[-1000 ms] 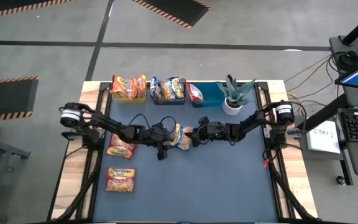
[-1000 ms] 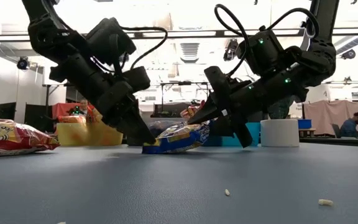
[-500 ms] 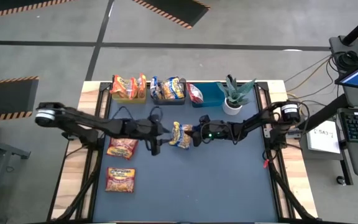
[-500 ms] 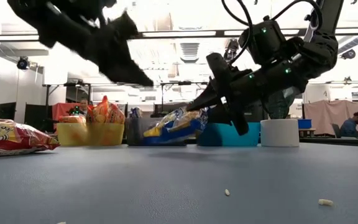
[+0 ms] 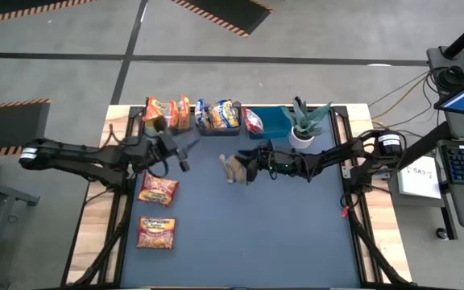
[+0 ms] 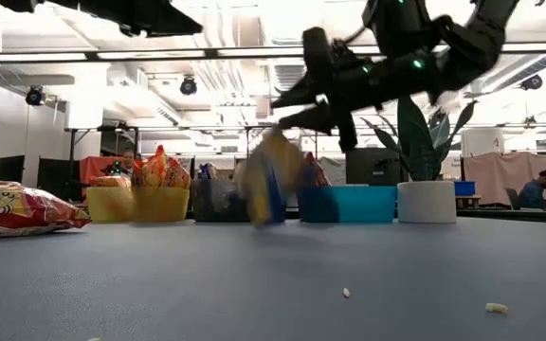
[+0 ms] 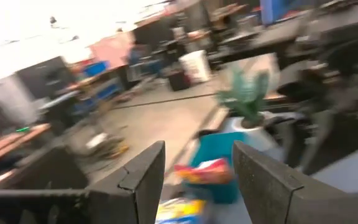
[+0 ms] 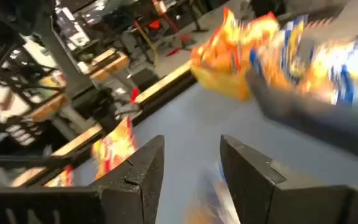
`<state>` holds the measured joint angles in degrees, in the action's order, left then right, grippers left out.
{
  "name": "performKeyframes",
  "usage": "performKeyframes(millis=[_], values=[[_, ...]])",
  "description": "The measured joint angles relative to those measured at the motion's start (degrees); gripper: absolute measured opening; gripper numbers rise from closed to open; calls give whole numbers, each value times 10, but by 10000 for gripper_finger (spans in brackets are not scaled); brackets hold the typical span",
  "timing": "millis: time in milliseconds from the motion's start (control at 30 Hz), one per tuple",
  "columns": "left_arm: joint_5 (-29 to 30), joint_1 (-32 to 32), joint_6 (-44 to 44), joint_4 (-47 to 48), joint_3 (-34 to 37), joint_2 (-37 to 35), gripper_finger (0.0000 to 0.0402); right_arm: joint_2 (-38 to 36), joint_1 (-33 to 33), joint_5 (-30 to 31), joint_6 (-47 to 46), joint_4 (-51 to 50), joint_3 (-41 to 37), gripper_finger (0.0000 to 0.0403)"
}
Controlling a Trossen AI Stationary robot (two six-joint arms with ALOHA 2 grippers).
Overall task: Sort Maruchan noodles
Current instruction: Put the blue noodle pack into the black bin
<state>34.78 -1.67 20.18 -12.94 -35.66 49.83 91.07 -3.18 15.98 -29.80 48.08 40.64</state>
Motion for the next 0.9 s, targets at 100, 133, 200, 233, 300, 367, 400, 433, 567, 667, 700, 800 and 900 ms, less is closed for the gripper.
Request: performKeyframes(millis=[100, 133, 200, 233, 300, 367, 400, 433, 567, 667, 700, 800, 900], values=[[67, 0, 4, 5, 1, -22, 170, 2, -4, 22, 40, -54, 52, 135], [88, 0, 3, 10, 1, -27, 170, 2, -6, 31, 51, -84, 72, 131], [112, 0, -7, 27, 1, -32, 170, 4, -10, 53, 68, -161, 116, 121], [113, 0, -18, 37, 1, -33, 170, 5, -12, 63, 75, -201, 137, 115], [112, 0, -24, 46, 2, -31, 170, 6, -16, 70, 84, -275, 176, 102], [111, 0, -26, 47, 2, -28, 170, 12, -15, 71, 89, -328, 209, 88], [104, 0, -29, 52, 2, -25, 170, 12, -14, 70, 89, -361, 221, 81], [83, 0, -35, 60, 2, -20, 170, 12, -14, 68, 88, -398, 233, 73], [-88, 1, -36, 116, 2, 8, 170, 9, -8, 61, 54, -553, 276, 44], [-201, 1, -8, 128, 2, 45, 170, 8, -2, 61, 20, -649, 286, 27], [-217, 1, 2, 124, 2, 61, 170, 8, -1, 61, 9, -671, 285, 23], [-228, 1, 31, 109, 2, 113, 169, 14, 6, 61, -11, -671, 258, 11], [-228, 10, 49, 86, 2, 160, 162, 31, 9, 61, -36, -641, 220, 9]])
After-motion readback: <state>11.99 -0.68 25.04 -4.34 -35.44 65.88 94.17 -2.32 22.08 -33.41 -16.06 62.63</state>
